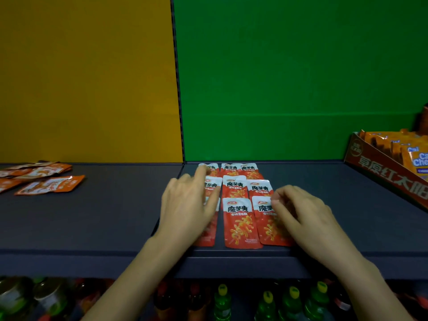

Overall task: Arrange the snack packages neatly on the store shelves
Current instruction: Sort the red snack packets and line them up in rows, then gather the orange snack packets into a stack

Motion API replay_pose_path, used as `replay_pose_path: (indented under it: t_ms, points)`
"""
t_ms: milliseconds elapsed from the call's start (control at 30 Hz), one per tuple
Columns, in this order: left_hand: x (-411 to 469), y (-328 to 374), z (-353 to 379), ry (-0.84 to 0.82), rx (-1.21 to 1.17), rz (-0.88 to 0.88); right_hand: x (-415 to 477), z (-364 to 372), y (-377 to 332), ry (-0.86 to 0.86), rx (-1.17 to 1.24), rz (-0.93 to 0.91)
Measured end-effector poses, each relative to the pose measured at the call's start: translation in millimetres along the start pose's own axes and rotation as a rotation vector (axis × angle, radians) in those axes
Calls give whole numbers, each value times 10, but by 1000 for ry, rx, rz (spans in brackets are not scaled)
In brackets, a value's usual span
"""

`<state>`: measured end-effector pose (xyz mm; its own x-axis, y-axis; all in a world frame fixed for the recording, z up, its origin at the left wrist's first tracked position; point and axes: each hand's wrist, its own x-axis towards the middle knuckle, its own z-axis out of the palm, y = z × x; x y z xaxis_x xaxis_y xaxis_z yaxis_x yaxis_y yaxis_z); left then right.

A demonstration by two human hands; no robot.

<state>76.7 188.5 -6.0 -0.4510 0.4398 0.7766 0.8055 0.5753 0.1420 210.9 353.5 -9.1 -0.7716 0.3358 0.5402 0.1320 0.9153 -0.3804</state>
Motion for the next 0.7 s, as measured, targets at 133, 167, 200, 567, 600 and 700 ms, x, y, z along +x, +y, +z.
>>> replay_pose_path:
  t_ms: [133,167,200,567,600,700]
  points:
    - [-35,-399,-148,-42,58,-55,256,61,-306,-111,-30,-165]
    - [-54,-500,-198,-48,74,-74,322,83,-397,-137,-36,-205]
    - [-76,-601,-252,-57,84,-99,387,111,-493,-159,-40,-244]
    - [-341,-1957,-770,-146,159,-280,955,1004,-1745,-331,-29,-449]
    - [-359,-2107,-813,-154,164,-283,1000,1121,-1874,-354,-34,-447]
    - [-412,-2591,-979,-169,183,-285,1136,1479,-2267,-430,-47,-401]
